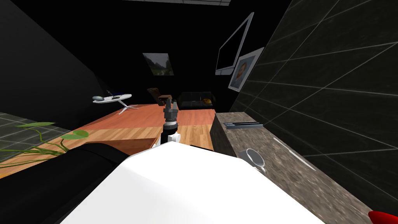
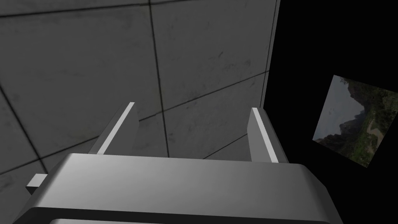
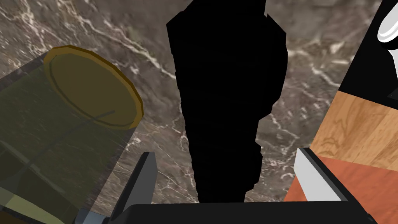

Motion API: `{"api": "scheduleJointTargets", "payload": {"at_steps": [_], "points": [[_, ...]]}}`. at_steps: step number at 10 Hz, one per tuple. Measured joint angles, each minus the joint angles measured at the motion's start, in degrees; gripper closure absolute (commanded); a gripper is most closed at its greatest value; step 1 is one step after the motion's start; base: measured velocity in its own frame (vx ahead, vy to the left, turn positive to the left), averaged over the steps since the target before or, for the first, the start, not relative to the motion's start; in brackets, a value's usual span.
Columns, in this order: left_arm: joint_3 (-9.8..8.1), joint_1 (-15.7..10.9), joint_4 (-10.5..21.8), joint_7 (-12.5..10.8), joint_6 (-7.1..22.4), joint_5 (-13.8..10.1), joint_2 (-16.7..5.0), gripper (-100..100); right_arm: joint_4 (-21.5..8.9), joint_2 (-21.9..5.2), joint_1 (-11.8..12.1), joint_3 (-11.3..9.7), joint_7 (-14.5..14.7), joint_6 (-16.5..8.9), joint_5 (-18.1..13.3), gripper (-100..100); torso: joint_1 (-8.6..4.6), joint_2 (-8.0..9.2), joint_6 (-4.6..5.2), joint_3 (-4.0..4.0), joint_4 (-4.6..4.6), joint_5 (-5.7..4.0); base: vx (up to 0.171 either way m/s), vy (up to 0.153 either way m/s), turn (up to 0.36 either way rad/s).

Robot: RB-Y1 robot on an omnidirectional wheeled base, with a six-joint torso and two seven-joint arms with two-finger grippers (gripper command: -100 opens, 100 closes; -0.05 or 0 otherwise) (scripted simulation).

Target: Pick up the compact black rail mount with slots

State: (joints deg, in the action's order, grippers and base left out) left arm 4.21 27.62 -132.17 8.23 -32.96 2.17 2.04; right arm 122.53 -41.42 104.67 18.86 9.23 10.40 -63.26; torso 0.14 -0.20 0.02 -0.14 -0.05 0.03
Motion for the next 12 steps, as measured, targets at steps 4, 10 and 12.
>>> {"api": "scheduleJointTargets", "payload": {"at_steps": [4,10,12], "points": [[0.00,-0.01,0.00,0.00,0.00,0.00,0.00,0,-3.92,0.42,-3.49,-1.28,0.85,0.73,0.73,-100,0.10,0.30,0.01,0.19,0.09,0.02,0.006,0.015,0.078],[0.00,-0.01,0.00,0.00,0.00,0.00,0.00,0,-5.22,0.41,-4.71,-1.98,1.14,0.72,0.90,100,0.03,0.32,0.03,0.20,0.09,0.01,0.000,0.001,0.002],[0.00,-0.01,0.00,0.00,0.00,0.00,0.00,0,-5.23,0.42,-4.71,-1.99,1.13,0.72,0.90,100,0.05,0.32,0.02,0.20,0.08,0.03,-0.002,-0.006,-0.051]]}}
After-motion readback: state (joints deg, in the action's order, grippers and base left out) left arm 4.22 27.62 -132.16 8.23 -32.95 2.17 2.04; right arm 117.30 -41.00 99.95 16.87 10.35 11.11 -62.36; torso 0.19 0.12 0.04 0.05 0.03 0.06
